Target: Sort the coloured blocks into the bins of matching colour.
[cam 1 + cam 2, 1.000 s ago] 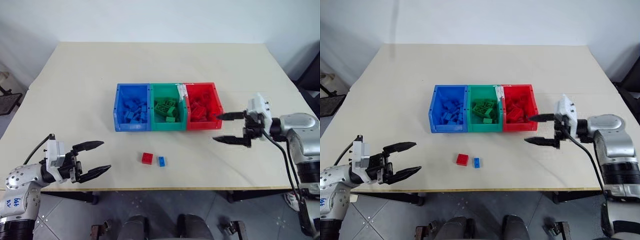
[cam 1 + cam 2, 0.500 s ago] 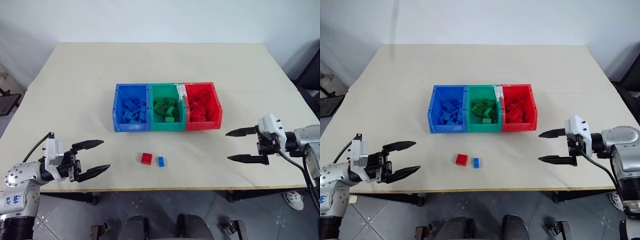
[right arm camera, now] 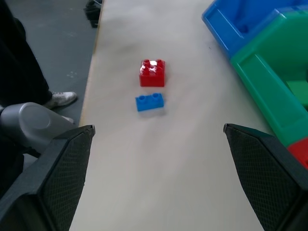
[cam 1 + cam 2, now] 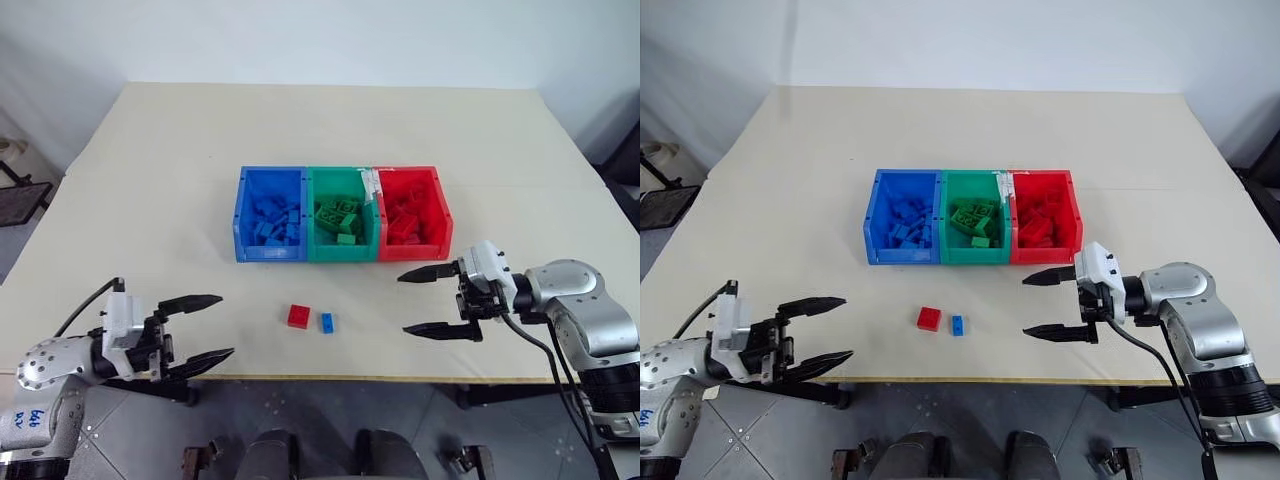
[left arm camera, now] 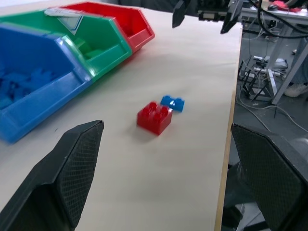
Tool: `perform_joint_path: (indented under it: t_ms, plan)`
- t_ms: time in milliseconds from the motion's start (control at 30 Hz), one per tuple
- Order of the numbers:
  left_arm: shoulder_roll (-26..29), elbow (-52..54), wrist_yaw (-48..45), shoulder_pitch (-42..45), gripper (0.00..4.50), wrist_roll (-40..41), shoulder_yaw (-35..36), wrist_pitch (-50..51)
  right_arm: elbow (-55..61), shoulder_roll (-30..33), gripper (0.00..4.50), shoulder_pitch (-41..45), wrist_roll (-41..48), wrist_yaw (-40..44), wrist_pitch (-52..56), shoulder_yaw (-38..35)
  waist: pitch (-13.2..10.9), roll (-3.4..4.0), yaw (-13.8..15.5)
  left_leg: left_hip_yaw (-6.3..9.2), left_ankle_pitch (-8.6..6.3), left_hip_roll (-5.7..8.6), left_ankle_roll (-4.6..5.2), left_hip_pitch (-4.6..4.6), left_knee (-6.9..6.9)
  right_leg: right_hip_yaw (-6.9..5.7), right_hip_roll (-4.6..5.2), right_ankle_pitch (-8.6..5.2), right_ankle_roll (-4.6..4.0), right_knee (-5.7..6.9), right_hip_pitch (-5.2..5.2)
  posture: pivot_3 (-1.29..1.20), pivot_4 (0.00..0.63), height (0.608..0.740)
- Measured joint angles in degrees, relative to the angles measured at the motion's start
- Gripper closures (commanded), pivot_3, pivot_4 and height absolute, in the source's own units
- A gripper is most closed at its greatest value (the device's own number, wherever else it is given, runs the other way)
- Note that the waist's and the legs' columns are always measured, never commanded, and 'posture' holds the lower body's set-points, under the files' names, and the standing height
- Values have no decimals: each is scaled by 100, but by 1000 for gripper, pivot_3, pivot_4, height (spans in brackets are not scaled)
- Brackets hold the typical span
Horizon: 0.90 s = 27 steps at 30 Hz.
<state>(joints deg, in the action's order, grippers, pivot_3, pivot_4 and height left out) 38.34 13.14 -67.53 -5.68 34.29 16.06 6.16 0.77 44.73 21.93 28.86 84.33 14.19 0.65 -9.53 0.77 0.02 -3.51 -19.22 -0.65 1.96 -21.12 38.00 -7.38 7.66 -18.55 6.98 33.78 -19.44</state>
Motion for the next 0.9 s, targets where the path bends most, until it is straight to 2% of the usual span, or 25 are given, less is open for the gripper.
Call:
perform_joint_path:
  t_ms: [67,167,367,467,533,733,900]
  plan:
    - [-107,564,393,17,0,-27,-295,252,-136,47,20,15,169,269,-73,-117,0,0,-2,2,-1,2,2,1,1,4,0,0,0,-2,4,0,150,740]
    - [-268,1323,1274,356,0,-378,-912,834,-690,551,20,71,224,387,-417,-84,-1,1,16,3,2,7,5,0,4,4,-1,0,0,-3,9,0,150,740]
    - [-1237,2326,3310,1225,0,-1016,-2354,2530,-1725,1008,20,571,187,425,-861,227,0,0,-5,-10,6,0,2,3,5,1,-21,0,0,-9,15,0,150,740]
    - [-1471,2548,3934,1410,0,-1267,-2909,3206,-1892,1098,20,646,205,433,-938,389,0,-1,6,-13,7,0,3,3,7,1,-22,0,0,-11,15,0,150,740]
    - [-1541,2631,4215,1451,0,-1386,-3100,3544,-1918,1127,20,662,213,436,-962,434,0,-1,18,-13,7,0,4,1,9,1,-21,0,0,-14,16,0,150,740]
    - [-2192,2844,5136,1544,0,-1564,-3524,4692,-1948,1235,20,764,285,439,-966,601,-1,-3,129,-12,7,1,5,-5,16,4,-19,0,0,-29,20,0,150,740]
    - [-2189,2970,5317,1412,0,-1512,-3511,5289,-2024,1345,20,816,342,439,-950,613,-1,-2,153,-6,7,1,5,-4,19,1,-19,0,0,-40,32,0,150,740]
